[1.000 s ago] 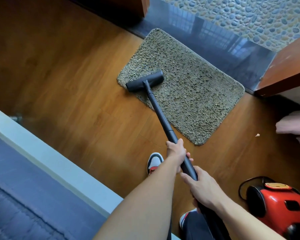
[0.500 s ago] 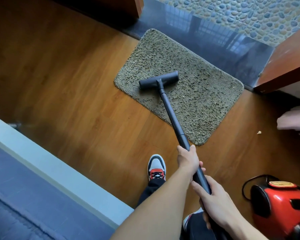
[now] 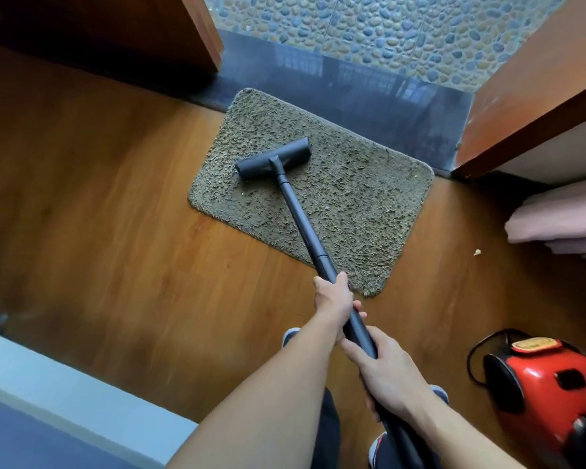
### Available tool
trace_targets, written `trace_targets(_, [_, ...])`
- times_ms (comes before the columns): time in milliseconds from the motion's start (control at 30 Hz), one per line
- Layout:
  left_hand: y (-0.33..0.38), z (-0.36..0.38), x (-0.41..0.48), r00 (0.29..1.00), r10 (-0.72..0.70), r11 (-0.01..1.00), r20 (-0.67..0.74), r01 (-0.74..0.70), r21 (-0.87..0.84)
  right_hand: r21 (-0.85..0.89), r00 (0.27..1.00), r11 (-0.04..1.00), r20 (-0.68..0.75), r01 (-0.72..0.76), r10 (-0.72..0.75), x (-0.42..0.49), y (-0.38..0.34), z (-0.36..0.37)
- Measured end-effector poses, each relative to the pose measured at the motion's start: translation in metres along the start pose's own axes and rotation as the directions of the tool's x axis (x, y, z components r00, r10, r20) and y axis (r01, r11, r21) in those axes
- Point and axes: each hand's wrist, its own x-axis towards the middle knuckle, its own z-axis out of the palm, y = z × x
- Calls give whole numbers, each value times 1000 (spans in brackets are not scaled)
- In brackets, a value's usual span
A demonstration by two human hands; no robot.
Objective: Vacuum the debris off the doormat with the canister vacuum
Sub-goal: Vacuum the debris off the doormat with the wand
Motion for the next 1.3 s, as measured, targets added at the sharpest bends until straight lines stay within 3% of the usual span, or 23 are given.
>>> trace_targets(300, [-58,61,-55,979,-73,996,189,61,68,83,988,991,-104,-104,112,-46,80,-40])
trace_targets(367, [-61,69,-59,974,-44,969,220,-12,245,84,986,990,-113,-117,126,-55,88,-58])
trace_targets(433, [-61,70,-63,964,62,819,258,-197,539,52,984,991,-128,-121,127,-64,92,-81])
trace_targets(533, [-51,65,-76,850,286,421,443,-527,739,-8,985,991,-117,-130,128,-73,92,-120])
trace_targets(600, [-40,63,-83,683,382,124,623,-706,697,-85,988,989,-97,-125,117,-76,88,-145])
trace_targets(667, [-29,67,-91,492,377,-117,785,-815,568,-128,991,984,-71,-121,113,-77,83,-164])
trace_targets(733, [-22,77,-93,316,309,-283,897,-870,404,-170,992,978,-63,-121,112,-75,77,-177])
trace_targets(800, [-18,90,-90,181,235,-387,955,-884,263,-218,990,967,-76,-132,118,-72,71,-188])
trace_targets(900, [-11,112,-83,88,171,-423,981,-893,154,-239,986,958,-87,-161,144,-70,62,-198])
trace_targets(1000, [-3,129,-76,51,176,-411,983,-904,120,-363,978,910,-123,-200,165,-72,55,-205])
trace_targets(1100, [0,139,-76,9,161,-377,987,-923,70,-522,940,810,-326,-268,101,-85,49,-213])
trace_targets(1200, [3,147,-80,19,187,-336,982,-938,82,-453,799,859,-594,-237,-93,-119,44,-214])
trace_targets(1300, [3,166,-88,21,199,-309,980,-948,83,-309,542,946,-780,101,-313,-162,55,-197])
